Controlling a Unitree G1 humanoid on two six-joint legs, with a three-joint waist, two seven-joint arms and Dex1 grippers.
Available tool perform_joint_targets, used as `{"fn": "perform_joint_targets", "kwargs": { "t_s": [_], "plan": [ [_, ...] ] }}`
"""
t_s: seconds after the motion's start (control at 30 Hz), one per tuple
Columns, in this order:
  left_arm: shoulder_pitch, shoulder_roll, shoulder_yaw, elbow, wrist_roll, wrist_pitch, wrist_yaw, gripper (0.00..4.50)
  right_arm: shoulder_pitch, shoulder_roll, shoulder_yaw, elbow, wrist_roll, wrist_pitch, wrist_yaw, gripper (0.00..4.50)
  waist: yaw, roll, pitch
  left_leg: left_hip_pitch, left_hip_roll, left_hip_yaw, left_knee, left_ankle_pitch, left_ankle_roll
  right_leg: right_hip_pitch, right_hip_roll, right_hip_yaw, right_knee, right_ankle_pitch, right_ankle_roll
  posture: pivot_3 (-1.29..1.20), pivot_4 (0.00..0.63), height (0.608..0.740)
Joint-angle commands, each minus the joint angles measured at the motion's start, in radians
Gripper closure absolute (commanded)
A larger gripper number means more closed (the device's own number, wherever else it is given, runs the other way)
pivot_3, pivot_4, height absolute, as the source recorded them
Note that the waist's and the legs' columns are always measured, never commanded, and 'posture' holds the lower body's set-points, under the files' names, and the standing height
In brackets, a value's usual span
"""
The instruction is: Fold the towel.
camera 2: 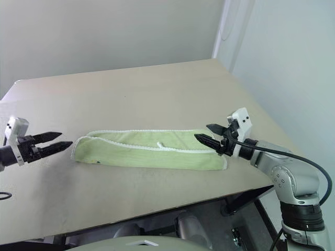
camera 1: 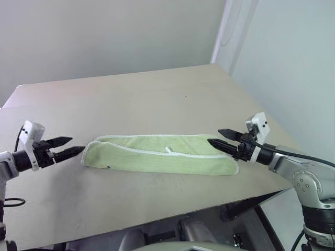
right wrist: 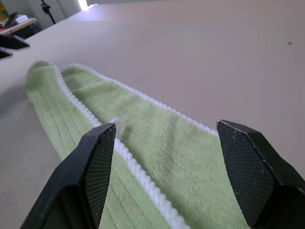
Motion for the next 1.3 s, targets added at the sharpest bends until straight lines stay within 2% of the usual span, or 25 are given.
{"fn": "perform_joint_targets", "kwargs": {
  "t_s": [0.03, 0.2, 0.37, 0.63, 0.83, 0.97, 1.13, 1.3],
  "plan": [
    [0.021, -0.017, 0.016, -0.099, -0.03, -0.002, 0.005, 0.09, -0.014, 0.006, -0.005, -0.039, 0.007, -0.027, -0.006, 0.96, 0.002, 0.0, 0.0, 0.0, 0.0, 0.0, 0.0, 0.0, 0.0, 0.0, 0.0, 0.0, 0.0, 0.0, 0.0, 0.0, 0.0, 0.74],
    [0.057, -0.075, 0.011, -0.21, -0.051, 0.026, 0.05, 0.09, 0.008, 0.013, -0.017, -0.066, 0.014, -0.03, -0.027, 0.96, 0.001, 0.0, 0.0, 0.0, 0.0, 0.0, 0.0, 0.0, 0.0, 0.0, 0.0, 0.0, 0.0, 0.0, 0.0, 0.0, 0.0, 0.74],
    [0.016, -0.108, 0.014, -0.209, -0.052, 0.03, 0.109, 0.09, 0.022, 0.013, -0.017, -0.074, 0.015, -0.02, -0.046, 0.96, -0.001, 0.0, 0.0, 0.0, 0.0, 0.0, 0.0, 0.0, 0.0, 0.0, 0.0, 0.0, 0.0, 0.0, 0.0, 0.0, 0.0, 0.74],
    [-0.137, -0.102, -0.02, -0.015, -0.005, -0.041, 0.105, 0.09, 0.027, -0.043, -0.027, -0.064, 0.026, 0.041, -0.039, 0.96, -0.001, 0.0, 0.0, 0.0, -0.001, 0.0, 0.0, 0.0, 0.0, 0.001, 0.0, 0.0, -0.001, 0.0, 0.0, 0.0, 0.0, 0.74],
    [-0.319, -0.095, -0.186, 0.285, 0.15, -0.137, 0.03, 0.09, 0.046, -0.071, -0.044, -0.056, 0.03, 0.08, -0.057, 0.96, 0.002, 0.0, 0.0, 0.0, -0.001, 0.0, 0.0, 0.0, 0.0, 0.001, 0.0, 0.0, -0.001, 0.0, 0.0, 0.0, 0.0, 0.74],
    [-0.418, -0.101, -0.255, 0.428, 0.21, -0.171, -0.025, 0.09, 0.055, -0.063, -0.043, -0.063, 0.021, 0.084, -0.078, 0.96, 0.001, 0.0, 0.0, 0.0, -0.001, 0.0, 0.0, 0.0, 0.0, 0.001, 0.001, 0.0, -0.001, 0.0, 0.0, 0.0, 0.0, 0.74],
    [-0.48, -0.117, -0.302, 0.51, 0.253, -0.21, -0.094, 0.09, 0.09, -0.061, -0.062, -0.09, 0.034, 0.089, -0.102, 0.96, 0.001, 0.0, 0.0, -0.001, -0.001, 0.0, 0.0, 0.0, 0.0, 0.001, 0.001, 0.0, -0.001, 0.0, 0.0, 0.0, 0.0, 0.74],
    [-0.476, -0.121, -0.318, 0.506, 0.262, -0.22, -0.151, 0.09, 0.116, -0.065, -0.069, -0.108, 0.039, 0.086, -0.119, 0.96, 0.001, 0.0, 0.0, -0.001, -0.001, 0.0, 0.0, 0.0, 0.0, 0.001, 0.001, 0.0, -0.001, 0.0, 0.0, 0.0, 0.0, 0.74]
  ]
}}
